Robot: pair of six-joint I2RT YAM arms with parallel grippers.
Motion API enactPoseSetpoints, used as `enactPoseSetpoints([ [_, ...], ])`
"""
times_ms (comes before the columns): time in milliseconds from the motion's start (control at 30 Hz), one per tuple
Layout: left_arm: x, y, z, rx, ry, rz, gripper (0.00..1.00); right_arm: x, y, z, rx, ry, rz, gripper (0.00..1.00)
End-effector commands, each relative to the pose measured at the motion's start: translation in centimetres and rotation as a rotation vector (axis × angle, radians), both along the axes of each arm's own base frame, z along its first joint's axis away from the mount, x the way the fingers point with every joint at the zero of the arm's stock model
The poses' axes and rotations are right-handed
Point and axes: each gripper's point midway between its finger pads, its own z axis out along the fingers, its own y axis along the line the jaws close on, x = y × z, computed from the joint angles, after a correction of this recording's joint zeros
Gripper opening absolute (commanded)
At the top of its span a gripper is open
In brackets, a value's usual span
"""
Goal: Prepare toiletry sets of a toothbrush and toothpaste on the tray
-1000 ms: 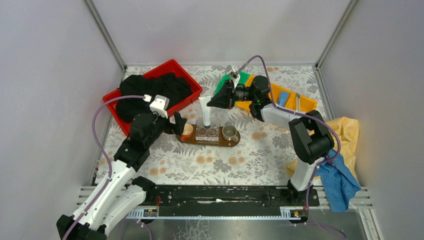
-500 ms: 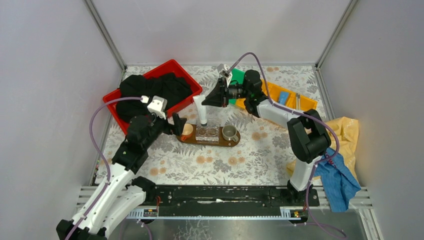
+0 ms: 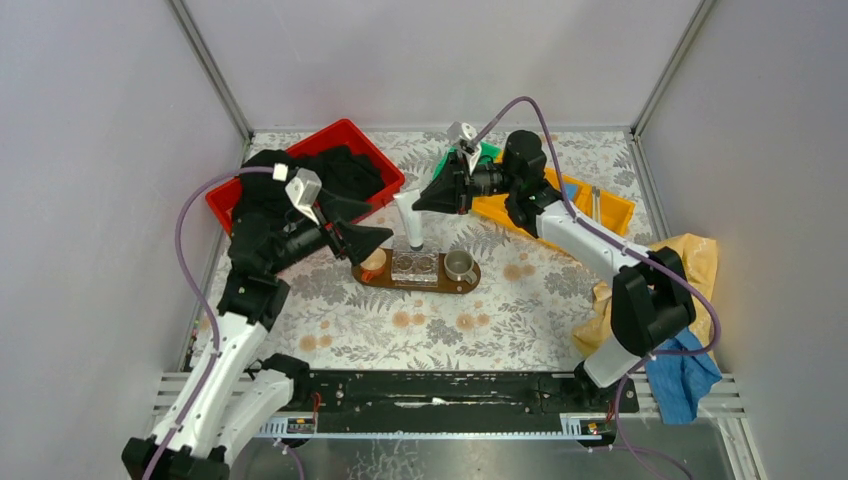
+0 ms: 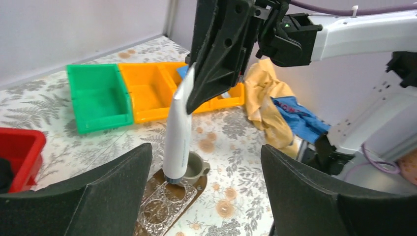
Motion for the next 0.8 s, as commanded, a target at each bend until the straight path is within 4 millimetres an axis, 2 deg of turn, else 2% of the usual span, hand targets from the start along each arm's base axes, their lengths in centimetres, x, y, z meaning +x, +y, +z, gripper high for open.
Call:
enactPoseSetpoints([
  [0,-1.7,-0.5,4.0,-0.071,-0.019,-0.208,0.88,-2.7,-0.9,3.3,0.045,-0.088,0.060,0.00],
  [100,-1.0,0.1,4.4,-0.060,0.000,-0.221,0.88,-3.3,-1.2,3.1,0.035,-0.087,0.067,0.00],
  [300,0.0,-0.2,4.1,-0.008,-0.003,-0.244,0.86,-3.6,-1.3,2.7,0.019,-0.072,0.071,0.00],
  [467,1.0,-1.3,3.2,0.090,-0.043,-0.201,0.84,-3.8,-0.9,2.6,0.011,-0.065,0.082,0.00],
  [667,2.3,-2.7,1.7,0.193,0.004,-0.213,0.69,-3.9,-0.4,2.4,0.002,-0.062,0.090,0.00],
  [767,2.3,-3.3,1.3,0.222,0.010,-0.233,0.62,-3.9,-0.3,2.4,-0.001,-0.060,0.090,0.00],
])
